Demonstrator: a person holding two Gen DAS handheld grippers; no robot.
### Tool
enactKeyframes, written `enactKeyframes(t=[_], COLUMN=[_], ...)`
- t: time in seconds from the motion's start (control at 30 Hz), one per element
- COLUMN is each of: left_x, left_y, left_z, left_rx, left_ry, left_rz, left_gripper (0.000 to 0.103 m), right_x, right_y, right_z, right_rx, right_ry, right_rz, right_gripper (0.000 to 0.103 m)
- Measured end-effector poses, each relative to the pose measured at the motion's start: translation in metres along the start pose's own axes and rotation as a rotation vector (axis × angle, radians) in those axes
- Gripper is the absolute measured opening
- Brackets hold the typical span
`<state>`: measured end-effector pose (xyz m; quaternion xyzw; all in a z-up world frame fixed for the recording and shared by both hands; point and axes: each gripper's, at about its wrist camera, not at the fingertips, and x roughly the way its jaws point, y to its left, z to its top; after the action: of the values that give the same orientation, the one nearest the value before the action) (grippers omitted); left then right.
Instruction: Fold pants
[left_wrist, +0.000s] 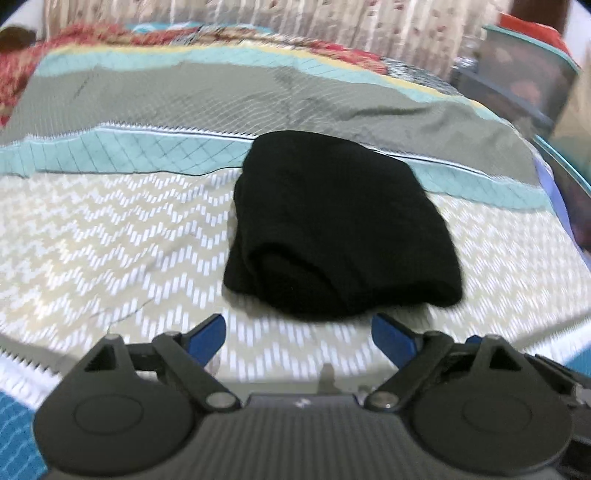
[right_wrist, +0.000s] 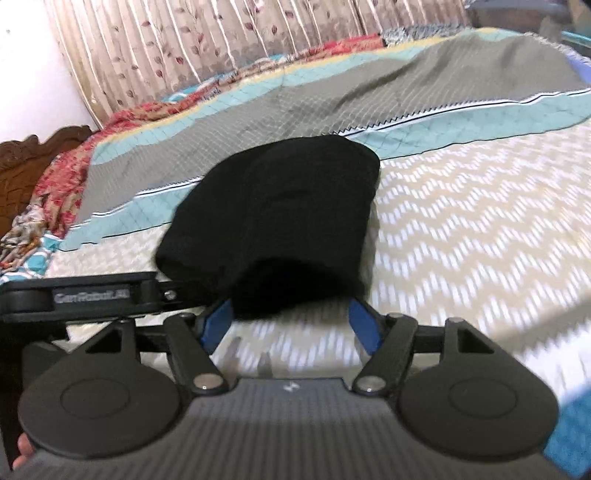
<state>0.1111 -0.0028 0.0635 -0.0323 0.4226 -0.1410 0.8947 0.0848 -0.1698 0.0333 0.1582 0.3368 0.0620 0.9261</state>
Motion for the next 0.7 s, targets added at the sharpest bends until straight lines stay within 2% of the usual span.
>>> enactKeyframes(t=[0.1,0.17,0.33,0.47,0.63,0.7], left_x=[-0.024,-0.040,-0.073,-0.091,-0.112,-0.118], left_y=[-0.011,-0.017,-0.023,-0.026,-0.034,-0.037], left_z=[-0.016,-0.026,-0.044,-0.052,-0.060,-0.061], left_rx=[0.030,0.045,0.062,0.067,0.095,0.103], left_ry=[0.001,-0.005,-0.030,-0.047,-0.079,-0.096], left_rz=[-0.008,-0.013,0.022,0.038,0.052,0.080], left_gripper=[0.090,0.097,0.103,0.103,0.103,0.103], right_x=[-0.029,-0.044,-0.075,-0.095,-0.114,-0.119], right_y=[0.008,0.014,0.016,0.017,0.022,0.024], right_z=[-0.019,-0.029,-0.049,-0.060,-0.070,-0.073], right_rx=[-0.019,-0.042,-0.058,-0.046,-0.036,-0.022], right_ry=[-0.024,-0.028,-0.025,-0.017,-0.013,0.000], right_rz=[0.008,0.012,0.018,0.026,0.039,0.048], right_gripper=[0.072,0.072,0.075,0.087,0.091,0.095])
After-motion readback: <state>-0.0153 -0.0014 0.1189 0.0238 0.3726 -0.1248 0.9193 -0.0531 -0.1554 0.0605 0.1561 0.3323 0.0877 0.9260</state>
